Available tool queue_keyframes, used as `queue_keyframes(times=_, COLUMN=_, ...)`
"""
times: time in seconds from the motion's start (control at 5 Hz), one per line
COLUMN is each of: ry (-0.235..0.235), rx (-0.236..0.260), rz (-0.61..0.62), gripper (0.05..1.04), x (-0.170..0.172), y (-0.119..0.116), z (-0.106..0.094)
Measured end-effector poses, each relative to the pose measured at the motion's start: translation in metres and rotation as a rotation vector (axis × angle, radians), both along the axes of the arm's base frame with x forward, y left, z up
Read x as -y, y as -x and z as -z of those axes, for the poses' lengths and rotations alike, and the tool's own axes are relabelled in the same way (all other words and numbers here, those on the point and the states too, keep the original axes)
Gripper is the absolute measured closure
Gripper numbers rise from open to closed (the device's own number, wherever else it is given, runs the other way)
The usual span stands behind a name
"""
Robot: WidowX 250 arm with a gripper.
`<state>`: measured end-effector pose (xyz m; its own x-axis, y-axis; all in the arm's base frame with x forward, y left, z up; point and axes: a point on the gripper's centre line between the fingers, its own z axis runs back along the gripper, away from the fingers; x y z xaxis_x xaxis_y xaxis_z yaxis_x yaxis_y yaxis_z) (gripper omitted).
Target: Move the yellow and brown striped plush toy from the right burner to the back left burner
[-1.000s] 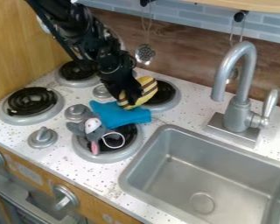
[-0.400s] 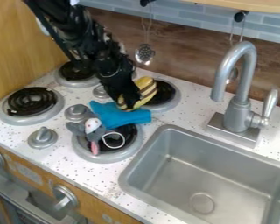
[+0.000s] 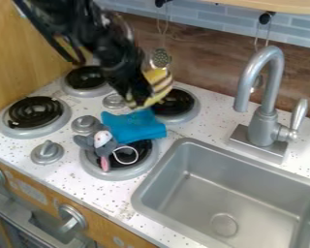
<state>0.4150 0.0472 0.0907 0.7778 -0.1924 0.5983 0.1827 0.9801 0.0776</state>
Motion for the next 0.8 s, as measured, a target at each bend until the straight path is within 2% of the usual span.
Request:
queue_keyframes(times=0.2, ry=-0.022, rx=0.014, rz=-0.019, gripper=0.487, x=-0.011, y=0.011, z=-0.007)
queue_keyframes(times=0.4, ry=-0.063, rx=0.002, rz=-0.12, gripper=0.487, x=-0.037, y=0.024, z=-0.01)
queue_keyframes(times=0.6, ry=-0.149, rx=0.016, rz=-0.258, gripper=0.487, x=-0.078, y=0.041, z=-0.021)
queue_keyframes(times=0.8, ry=-0.19, rx=0.019, rz=-0.379, gripper=0.487, x=-0.116, y=0.05, z=-0.025)
